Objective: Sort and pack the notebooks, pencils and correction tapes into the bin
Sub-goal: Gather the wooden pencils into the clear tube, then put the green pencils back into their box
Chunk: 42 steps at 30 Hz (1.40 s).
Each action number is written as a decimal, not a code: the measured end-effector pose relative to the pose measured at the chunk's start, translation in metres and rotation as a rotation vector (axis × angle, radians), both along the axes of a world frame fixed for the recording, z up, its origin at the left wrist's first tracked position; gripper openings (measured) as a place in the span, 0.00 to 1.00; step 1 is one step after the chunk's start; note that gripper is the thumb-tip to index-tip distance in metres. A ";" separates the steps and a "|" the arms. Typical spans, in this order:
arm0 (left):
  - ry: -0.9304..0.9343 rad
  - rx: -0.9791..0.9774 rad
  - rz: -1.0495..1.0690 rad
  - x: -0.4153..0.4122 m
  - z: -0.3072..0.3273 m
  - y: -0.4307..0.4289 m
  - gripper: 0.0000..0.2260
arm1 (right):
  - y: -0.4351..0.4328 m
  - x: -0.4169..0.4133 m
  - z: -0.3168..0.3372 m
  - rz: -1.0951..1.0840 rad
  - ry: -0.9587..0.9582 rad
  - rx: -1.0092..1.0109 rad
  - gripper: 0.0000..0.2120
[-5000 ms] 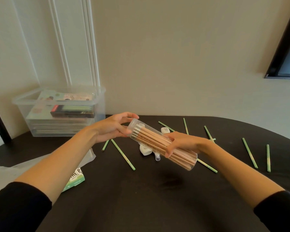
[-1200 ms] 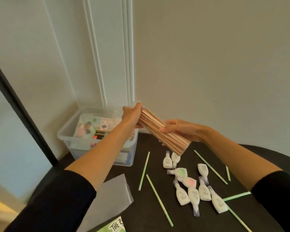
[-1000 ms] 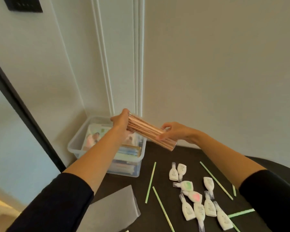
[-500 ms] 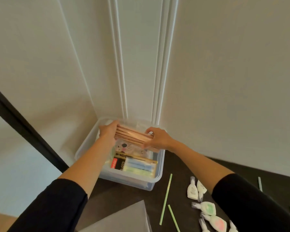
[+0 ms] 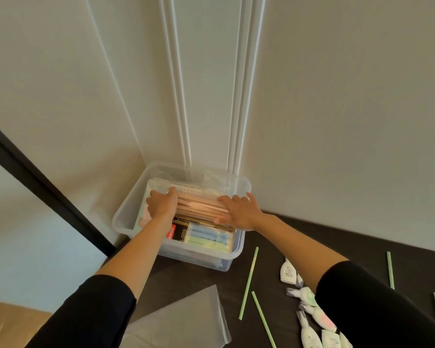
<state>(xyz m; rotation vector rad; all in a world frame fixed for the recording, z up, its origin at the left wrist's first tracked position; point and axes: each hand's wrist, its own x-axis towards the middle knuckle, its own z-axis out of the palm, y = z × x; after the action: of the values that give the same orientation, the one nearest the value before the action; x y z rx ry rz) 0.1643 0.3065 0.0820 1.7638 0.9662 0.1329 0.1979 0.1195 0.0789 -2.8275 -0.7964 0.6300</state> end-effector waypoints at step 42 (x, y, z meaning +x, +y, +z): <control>0.031 0.713 -0.596 -0.194 -0.132 -0.110 0.11 | -0.106 -0.221 -0.143 -0.566 -0.177 0.657 0.15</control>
<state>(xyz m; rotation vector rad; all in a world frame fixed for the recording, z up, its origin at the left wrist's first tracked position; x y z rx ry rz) -0.0295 0.1969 -0.0495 2.6442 0.3804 0.0678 -0.0235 0.0132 -0.0641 -2.3246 -0.1377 0.0149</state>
